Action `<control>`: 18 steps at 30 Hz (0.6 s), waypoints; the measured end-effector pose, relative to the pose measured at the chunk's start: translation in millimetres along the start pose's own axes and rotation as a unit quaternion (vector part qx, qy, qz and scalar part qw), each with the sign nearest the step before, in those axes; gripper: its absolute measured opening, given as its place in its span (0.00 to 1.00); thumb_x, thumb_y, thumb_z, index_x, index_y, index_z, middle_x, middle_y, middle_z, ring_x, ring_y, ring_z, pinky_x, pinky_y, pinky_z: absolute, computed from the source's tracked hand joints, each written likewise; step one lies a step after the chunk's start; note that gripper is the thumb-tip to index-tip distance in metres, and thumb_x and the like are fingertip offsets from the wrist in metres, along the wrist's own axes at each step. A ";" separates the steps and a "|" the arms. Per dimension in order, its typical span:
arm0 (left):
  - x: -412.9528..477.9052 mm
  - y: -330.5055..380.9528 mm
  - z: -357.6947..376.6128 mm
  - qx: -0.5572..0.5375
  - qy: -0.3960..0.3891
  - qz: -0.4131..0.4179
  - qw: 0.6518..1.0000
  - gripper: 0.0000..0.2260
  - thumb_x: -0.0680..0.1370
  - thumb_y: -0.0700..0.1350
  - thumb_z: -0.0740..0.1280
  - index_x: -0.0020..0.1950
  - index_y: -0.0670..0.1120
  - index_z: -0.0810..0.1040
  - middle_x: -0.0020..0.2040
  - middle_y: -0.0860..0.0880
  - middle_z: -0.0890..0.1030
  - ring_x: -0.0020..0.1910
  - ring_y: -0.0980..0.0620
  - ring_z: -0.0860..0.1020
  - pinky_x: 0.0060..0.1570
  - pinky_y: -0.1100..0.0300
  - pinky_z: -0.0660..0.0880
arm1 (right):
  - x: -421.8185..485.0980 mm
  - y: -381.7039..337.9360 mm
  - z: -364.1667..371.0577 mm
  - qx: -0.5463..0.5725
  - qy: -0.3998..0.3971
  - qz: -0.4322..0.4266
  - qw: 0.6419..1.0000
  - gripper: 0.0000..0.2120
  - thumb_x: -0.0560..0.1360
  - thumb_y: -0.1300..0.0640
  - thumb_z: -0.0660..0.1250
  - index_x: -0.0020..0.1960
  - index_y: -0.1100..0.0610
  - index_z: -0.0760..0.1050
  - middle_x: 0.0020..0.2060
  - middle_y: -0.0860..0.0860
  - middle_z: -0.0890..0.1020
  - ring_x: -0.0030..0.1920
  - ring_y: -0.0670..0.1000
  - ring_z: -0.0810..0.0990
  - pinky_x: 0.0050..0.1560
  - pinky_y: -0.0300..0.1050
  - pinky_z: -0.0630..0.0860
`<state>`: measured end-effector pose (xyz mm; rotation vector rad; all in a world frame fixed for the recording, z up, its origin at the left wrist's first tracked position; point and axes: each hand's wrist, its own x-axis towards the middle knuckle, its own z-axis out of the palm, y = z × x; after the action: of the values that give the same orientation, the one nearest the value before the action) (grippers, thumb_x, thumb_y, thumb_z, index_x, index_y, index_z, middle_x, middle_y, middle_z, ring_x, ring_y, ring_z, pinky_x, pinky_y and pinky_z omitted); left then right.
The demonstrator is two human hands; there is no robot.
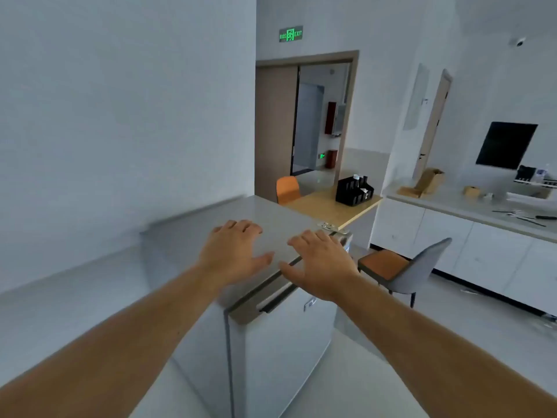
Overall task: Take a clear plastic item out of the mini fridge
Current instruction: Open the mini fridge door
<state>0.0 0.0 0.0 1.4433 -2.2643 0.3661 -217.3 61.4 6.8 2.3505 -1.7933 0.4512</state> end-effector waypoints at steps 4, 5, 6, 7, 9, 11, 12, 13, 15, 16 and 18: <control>-9.3 -11.0 31.0 -0.050 -0.065 -0.068 0.994 0.37 0.71 0.77 0.53 0.70 0.55 0.71 0.71 0.51 0.75 0.68 0.46 0.73 0.64 0.44 0.71 | -5.7 -15.3 45.6 0.024 -0.026 -0.021 0.999 0.32 0.77 0.29 0.54 0.73 0.47 0.71 0.68 0.48 0.75 0.67 0.52 0.71 0.71 0.54 0.68; -11.6 -10.4 38.7 -0.074 -0.087 -0.088 0.990 0.38 0.70 0.78 0.53 0.70 0.56 0.71 0.71 0.52 0.75 0.68 0.46 0.72 0.64 0.44 0.71 | -7.6 -16.9 57.5 0.039 -0.016 -0.021 0.999 0.30 0.78 0.30 0.55 0.72 0.47 0.71 0.66 0.48 0.75 0.67 0.52 0.71 0.72 0.53 0.68; -13.0 -10.2 45.1 -0.088 -0.108 -0.101 0.985 0.38 0.70 0.79 0.52 0.70 0.57 0.71 0.71 0.52 0.75 0.68 0.46 0.72 0.64 0.44 0.70 | -9.0 -18.5 67.3 0.055 -0.002 -0.019 0.998 0.28 0.79 0.32 0.55 0.71 0.47 0.72 0.66 0.47 0.76 0.67 0.52 0.71 0.73 0.53 0.67; -12.5 -11.2 50.2 -0.091 -0.117 -0.107 0.983 0.38 0.69 0.80 0.52 0.69 0.57 0.72 0.70 0.52 0.76 0.67 0.46 0.72 0.65 0.44 0.69 | -9.9 -18.8 74.8 0.069 0.015 -0.012 0.997 0.27 0.79 0.33 0.56 0.70 0.48 0.73 0.66 0.47 0.76 0.67 0.51 0.70 0.74 0.52 0.66; -9.7 -13.6 55.5 -0.086 -0.118 -0.098 0.984 0.37 0.69 0.79 0.51 0.69 0.58 0.71 0.71 0.52 0.76 0.69 0.46 0.71 0.67 0.44 0.67 | -11.6 -19.4 83.5 0.088 0.054 -0.006 0.995 0.23 0.80 0.36 0.57 0.66 0.48 0.74 0.63 0.47 0.77 0.65 0.50 0.70 0.72 0.50 0.65; -8.8 -15.9 58.4 -0.083 -0.119 -0.084 0.986 0.36 0.70 0.78 0.51 0.70 0.59 0.71 0.72 0.52 0.75 0.70 0.46 0.70 0.69 0.43 0.66 | -15.9 -22.5 87.1 0.101 0.098 -0.024 0.990 0.14 0.80 0.41 0.61 0.58 0.49 0.75 0.54 0.46 0.77 0.56 0.49 0.72 0.65 0.47 0.71; -9.1 -17.1 60.3 -0.082 -0.117 -0.077 0.987 0.35 0.71 0.78 0.51 0.70 0.60 0.71 0.73 0.52 0.74 0.71 0.46 0.70 0.70 0.43 0.65 | -18.2 -24.6 88.1 0.108 0.124 -0.044 0.985 0.11 0.80 0.44 0.62 0.53 0.50 0.76 0.50 0.46 0.77 0.52 0.49 0.72 0.60 0.47 0.73; -9.5 -18.1 61.3 -0.080 -0.118 -0.071 0.987 0.35 0.71 0.78 0.51 0.70 0.60 0.71 0.73 0.53 0.74 0.71 0.46 0.70 0.70 0.43 0.65 | -20.6 -26.7 88.0 0.111 0.143 -0.059 0.982 0.09 0.81 0.46 0.63 0.49 0.51 0.76 0.47 0.46 0.76 0.49 0.49 0.73 0.56 0.47 0.74; -9.7 -18.4 62.7 -0.080 -0.120 -0.065 0.988 0.35 0.72 0.78 0.50 0.71 0.61 0.70 0.74 0.53 0.73 0.72 0.47 0.69 0.71 0.43 0.64 | -24.9 -30.2 87.3 0.113 0.159 -0.077 0.978 0.07 0.81 0.49 0.64 0.46 0.52 0.75 0.44 0.46 0.75 0.46 0.49 0.72 0.51 0.44 0.72; -9.3 -18.5 62.8 -0.080 -0.120 -0.065 0.987 0.35 0.71 0.79 0.50 0.71 0.62 0.69 0.74 0.54 0.73 0.73 0.47 0.69 0.71 0.43 0.63 | -27.0 -30.0 87.0 0.117 0.160 -0.081 0.977 0.07 0.80 0.50 0.65 0.46 0.52 0.75 0.44 0.46 0.75 0.45 0.48 0.72 0.49 0.41 0.71; -8.8 -18.4 63.0 -0.082 -0.130 -0.061 0.986 0.36 0.71 0.80 0.48 0.72 0.64 0.68 0.76 0.54 0.71 0.74 0.47 0.67 0.72 0.42 0.62 | -31.5 -28.3 85.6 0.124 0.151 -0.080 0.977 0.07 0.81 0.51 0.65 0.45 0.51 0.74 0.43 0.44 0.73 0.42 0.45 0.70 0.45 0.37 0.69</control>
<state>6.5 -28.4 -59.5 1.6115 -2.3256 -0.0497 -185.2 72.4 -82.5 2.3959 -1.4729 0.9988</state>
